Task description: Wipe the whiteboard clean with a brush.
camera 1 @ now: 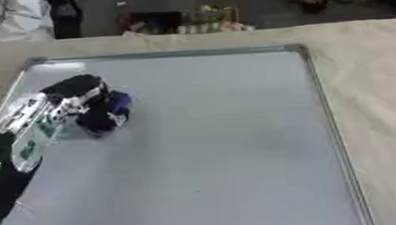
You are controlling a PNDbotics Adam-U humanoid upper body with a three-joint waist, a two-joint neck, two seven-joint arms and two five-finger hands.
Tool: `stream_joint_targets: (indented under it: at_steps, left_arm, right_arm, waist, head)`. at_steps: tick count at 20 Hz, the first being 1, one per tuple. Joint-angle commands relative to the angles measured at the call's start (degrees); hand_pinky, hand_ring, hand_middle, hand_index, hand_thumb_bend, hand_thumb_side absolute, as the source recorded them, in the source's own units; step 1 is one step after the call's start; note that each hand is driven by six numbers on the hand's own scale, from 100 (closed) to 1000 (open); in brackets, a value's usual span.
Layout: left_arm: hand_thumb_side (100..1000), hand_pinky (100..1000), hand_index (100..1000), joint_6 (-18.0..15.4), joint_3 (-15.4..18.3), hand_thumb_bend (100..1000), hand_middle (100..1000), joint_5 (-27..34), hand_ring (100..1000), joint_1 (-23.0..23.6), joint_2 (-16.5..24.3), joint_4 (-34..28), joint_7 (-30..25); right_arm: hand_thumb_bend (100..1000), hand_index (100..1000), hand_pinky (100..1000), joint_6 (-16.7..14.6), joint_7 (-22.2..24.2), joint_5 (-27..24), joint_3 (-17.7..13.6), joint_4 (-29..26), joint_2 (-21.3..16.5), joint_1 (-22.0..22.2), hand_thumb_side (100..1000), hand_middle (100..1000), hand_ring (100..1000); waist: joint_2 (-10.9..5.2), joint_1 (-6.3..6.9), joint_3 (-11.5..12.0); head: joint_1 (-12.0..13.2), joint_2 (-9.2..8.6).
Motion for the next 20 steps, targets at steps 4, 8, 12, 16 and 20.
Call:
stream_joint_targets:
  at_steps: [4,8,12,16,20]
  left_arm:
    - [540,475,340,-0.3,-1.9,176,260,3.6,460,1.0,4.5,-8.0,0.8]
    - [543,475,341,-0.1,-2.8,170,260,4.2,460,1.6,5.3,-10.5,1.2]
    - [542,477,342,-2.0,-5.3,167,262,4.8,462,3.2,6.9,-15.5,2.7]
    - [538,480,341,-1.8,-7.1,164,264,4.8,465,4.3,8.1,-20.8,1.6]
    - [531,490,342,-1.6,-9.0,160,271,4.5,473,4.7,9.1,-24.8,-1.1]
  right_arm:
    - [100,800,786,0.0,-0.1,-0.3,-0.5,-0.8,-1.3,-0.8,1000,724,791]
    - [100,799,786,0.0,-0.1,-0.3,-0.5,-0.8,-1.3,-0.8,1000,724,791]
    - [100,799,786,0.1,-0.2,-0.3,-0.5,-0.8,-1.1,-0.6,1000,724,791]
    - [100,799,786,0.1,-0.1,-0.3,-0.4,-0.8,-1.0,-0.6,1000,724,791]
    - [100,799,786,0.1,0.0,-0.4,-0.4,-0.8,-1.0,-0.6,1000,724,790]
  waist:
    - [-1.64,-0.05,0.0]
    - [-1.66,-0.07,0.0]
    - [-1.72,-0.19,0.1]
    - [-1.82,-0.26,0.2]
    - [-2.0,-0.27,0.4]
  head:
    - [-0.6,0.23]
    - [-0.6,0.35]
    - [-0.8,0.59]
    - [-0.7,0.79]
    - [-0.6,0.96]
